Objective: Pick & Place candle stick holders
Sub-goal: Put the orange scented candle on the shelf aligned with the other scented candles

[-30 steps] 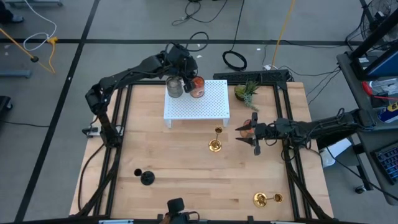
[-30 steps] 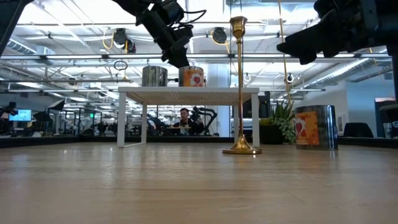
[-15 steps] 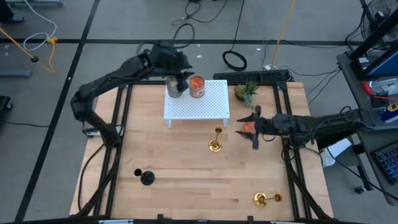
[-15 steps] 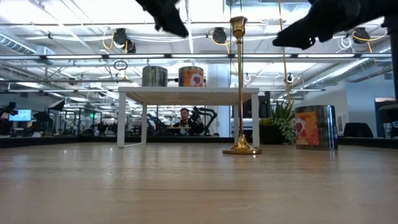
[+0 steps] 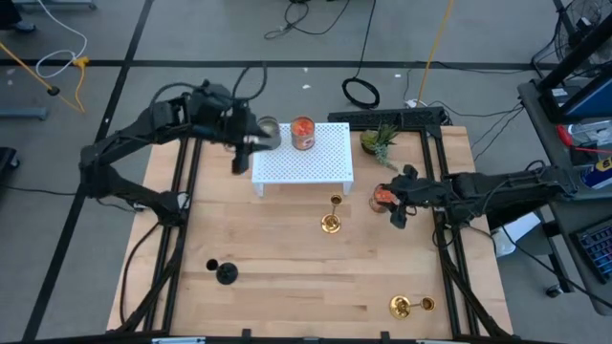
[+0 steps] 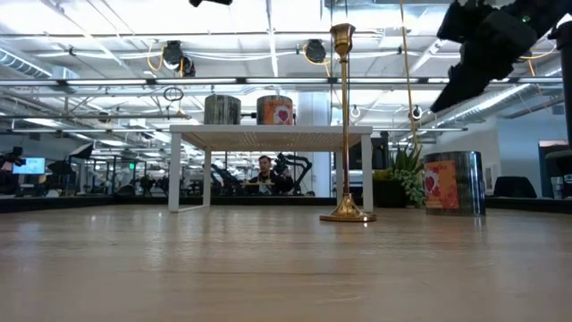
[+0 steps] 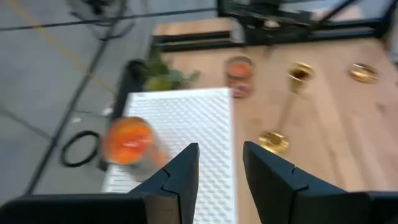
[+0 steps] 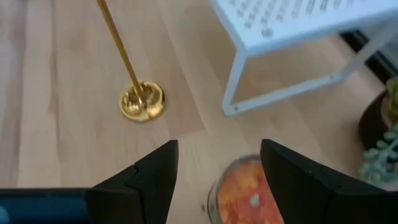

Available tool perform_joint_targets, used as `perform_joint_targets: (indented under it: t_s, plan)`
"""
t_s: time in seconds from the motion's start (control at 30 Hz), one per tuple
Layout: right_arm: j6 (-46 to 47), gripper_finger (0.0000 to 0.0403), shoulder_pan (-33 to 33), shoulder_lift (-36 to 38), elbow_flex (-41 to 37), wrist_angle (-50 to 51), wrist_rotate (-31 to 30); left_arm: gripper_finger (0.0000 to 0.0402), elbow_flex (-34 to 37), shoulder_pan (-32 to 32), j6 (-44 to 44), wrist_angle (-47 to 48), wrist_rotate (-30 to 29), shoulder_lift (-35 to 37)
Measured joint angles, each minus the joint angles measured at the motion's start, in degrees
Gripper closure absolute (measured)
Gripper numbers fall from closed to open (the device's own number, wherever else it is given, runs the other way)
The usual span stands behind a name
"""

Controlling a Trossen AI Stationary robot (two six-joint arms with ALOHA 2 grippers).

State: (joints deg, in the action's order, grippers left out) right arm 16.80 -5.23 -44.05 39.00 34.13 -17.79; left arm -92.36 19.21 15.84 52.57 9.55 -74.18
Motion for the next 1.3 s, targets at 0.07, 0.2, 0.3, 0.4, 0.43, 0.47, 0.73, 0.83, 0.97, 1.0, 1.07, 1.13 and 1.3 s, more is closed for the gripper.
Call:
perform_joint_targets:
  t_s: [0.07, 0.2, 0.3, 0.4, 0.43, 0.47, 0.73, 0.83, 0.97, 1.0, 1.07, 1.13, 1.3]
  plan:
    - [0.53, 0.0179, -0.14, -1.02, 0.0, 0.53, 0.09, 0.0268, 4.1, -1.51, 0.11, -1.73, 1.5, 1.82]
    - [0.54, 0.0189, -0.24, -3.37, 0.0, 2.2, 1.56, 0.0268, 15.06, -4.82, 0.1, -10.24, 1.9, 5.65]
    - [0.54, 0.0194, -0.24, -5.17, 0.0, 2.9, 1.54, 0.0268, 23.12, -6.94, -0.03, -17.66, 1.75, 7.83]
    - [1.72, 0.0194, -0.24, -6.9, -0.02, 5.34, 1.48, 0.0268, 29.92, -8.64, -2.1, -24.06, 1.3, 9.35]
    - [2.65, 0.0194, -0.24, -7.4, -0.03, 6.6, 1.47, 0.0268, 31.77, -9.08, -3.03, -26.17, 0.99, 9.73]
    - [3.63, 0.0194, -0.24, -7.9, -0.04, 7.92, 1.45, 0.0268, 33.4, -9.48, -3.81, -27.61, 0.95, 10.03]
    - [4.14, 0.0195, -0.24, -9.26, -0.07, 12.49, 1.44, 0.0268, 38.25, -11.78, -5.64, -32.16, 0.89, 10.52]
    - [3.68, 0.02, -0.24, -9.43, -0.07, 12.5, 1.45, 0.0268, 38.27, -12.31, -5.66, -33.28, 0.89, 10.52]
    - [3.51, 0.0222, -0.24, -10.48, -0.07, 12.48, 1.49, 0.0268, 38.27, -12.77, -5.64, -33.65, 0.91, 10.52]
    - [3.51, 0.0228, -0.24, -10.86, -0.07, 12.47, 1.49, 0.0268, 38.27, -12.88, -5.64, -33.65, 0.91, 10.52]
    - [3.49, 0.024, -0.24, -11.97, -0.07, 12.46, 1.51, 0.0268, 38.27, -12.9, -5.64, -33.65, 0.89, 10.52]
    - [3.36, 0.0248, -0.24, -13.13, -0.07, 12.3, 1.45, 0.0268, 38.27, -12.9, -5.64, -33.65, 0.89, 10.52]
    - [3.1, 0.0277, -0.24, -15.21, -0.07, 12.46, 1.57, 0.0268, 38.26, -12.9, -5.64, -33.65, 0.89, 10.52]
